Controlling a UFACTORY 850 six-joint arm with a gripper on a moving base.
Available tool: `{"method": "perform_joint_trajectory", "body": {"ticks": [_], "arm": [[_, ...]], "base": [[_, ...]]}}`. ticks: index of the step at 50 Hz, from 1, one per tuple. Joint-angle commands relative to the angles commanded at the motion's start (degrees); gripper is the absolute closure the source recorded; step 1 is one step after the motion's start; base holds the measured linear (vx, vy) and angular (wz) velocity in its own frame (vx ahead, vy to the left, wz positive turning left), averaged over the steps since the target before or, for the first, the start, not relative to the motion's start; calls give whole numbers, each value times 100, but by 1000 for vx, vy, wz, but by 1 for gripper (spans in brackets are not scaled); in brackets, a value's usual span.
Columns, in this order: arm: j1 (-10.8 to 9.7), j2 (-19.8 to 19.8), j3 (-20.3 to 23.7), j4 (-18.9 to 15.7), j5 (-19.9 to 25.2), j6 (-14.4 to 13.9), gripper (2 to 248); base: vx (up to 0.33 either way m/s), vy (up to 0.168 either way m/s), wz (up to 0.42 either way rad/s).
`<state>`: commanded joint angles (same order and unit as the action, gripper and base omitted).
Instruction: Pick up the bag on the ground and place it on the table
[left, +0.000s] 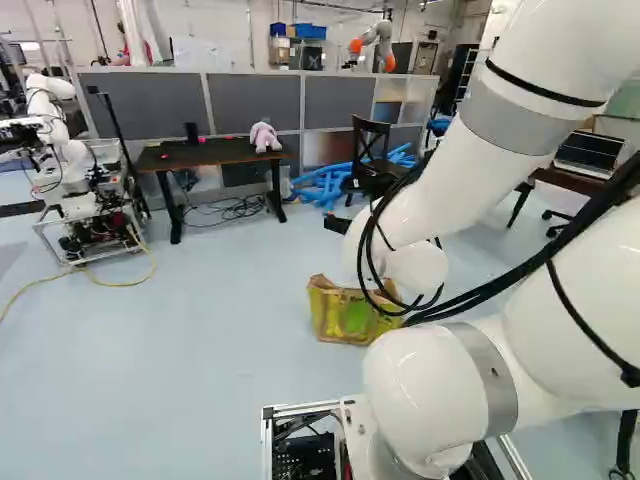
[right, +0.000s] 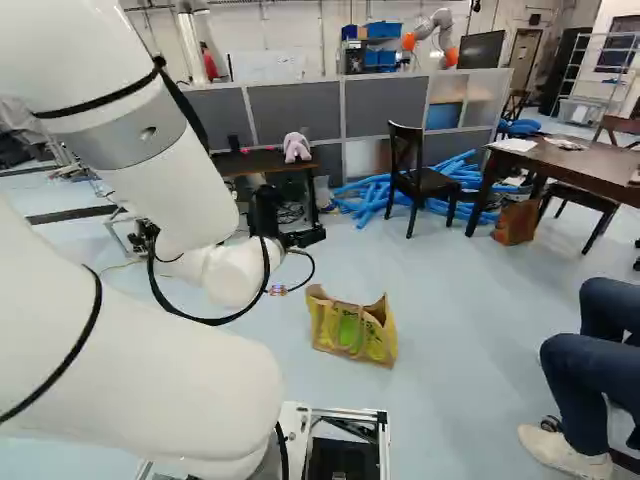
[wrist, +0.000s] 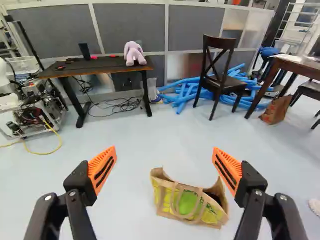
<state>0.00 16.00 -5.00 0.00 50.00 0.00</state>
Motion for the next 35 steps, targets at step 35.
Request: {"method": "perform_joint_trajectory", "body": {"ticks": [35], "arm": [[0, 0, 0, 0, 0, 0, 3]], "base": [[115, -111, -63]]}}
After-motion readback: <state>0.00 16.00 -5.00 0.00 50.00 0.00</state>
